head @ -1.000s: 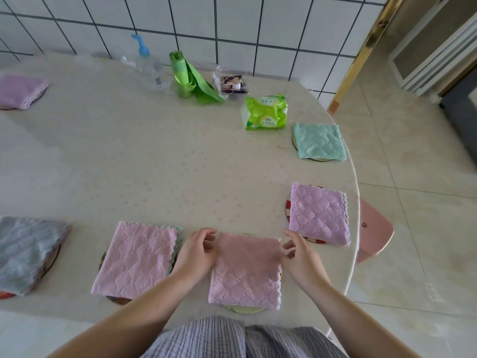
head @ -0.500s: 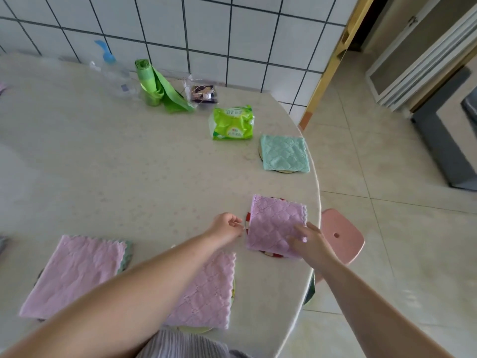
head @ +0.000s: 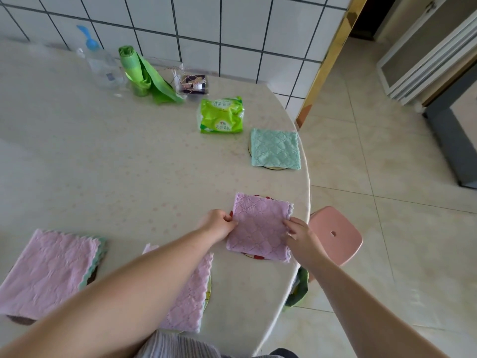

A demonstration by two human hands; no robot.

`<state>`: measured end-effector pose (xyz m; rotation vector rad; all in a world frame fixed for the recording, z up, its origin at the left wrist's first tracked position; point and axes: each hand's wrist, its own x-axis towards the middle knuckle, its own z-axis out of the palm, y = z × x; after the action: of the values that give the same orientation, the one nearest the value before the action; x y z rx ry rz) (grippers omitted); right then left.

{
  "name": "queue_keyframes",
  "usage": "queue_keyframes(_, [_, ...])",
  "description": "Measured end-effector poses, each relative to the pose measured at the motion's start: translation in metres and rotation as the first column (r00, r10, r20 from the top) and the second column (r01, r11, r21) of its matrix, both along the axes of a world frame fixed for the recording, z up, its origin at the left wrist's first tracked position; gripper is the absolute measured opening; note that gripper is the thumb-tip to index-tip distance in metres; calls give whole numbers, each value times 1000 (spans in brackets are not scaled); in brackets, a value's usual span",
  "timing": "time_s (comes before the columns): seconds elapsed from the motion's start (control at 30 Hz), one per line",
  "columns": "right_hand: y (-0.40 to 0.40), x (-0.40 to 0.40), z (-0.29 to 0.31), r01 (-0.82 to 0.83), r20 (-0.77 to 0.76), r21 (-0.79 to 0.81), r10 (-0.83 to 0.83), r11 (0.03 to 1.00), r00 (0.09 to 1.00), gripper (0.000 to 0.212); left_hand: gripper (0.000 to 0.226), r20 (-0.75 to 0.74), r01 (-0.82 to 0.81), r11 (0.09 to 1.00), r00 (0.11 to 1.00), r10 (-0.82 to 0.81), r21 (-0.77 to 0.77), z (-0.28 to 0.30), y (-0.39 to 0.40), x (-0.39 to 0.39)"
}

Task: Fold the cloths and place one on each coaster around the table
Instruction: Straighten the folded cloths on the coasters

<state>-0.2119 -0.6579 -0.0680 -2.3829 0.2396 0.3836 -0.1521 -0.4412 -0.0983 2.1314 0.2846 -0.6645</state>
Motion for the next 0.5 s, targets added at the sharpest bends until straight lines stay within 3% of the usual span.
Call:
queue_keyframes(0.2, [-6, 1, -7, -34, 67, -13, 35, 999, 997, 42, 33, 50, 61, 997, 997, -63, 51, 0, 3, 1])
queue_keyframes(0.37, [-20, 23, -3, 119, 106, 61, -125, 991, 986, 33, 18, 182, -101, 994, 977, 107, -42, 9, 2, 36])
queue_keyframes(0.5, [-37, 70, 5, 148, 98, 69, -154, 987, 983, 38, 20, 208, -120, 988, 968, 138, -97, 26, -19, 88])
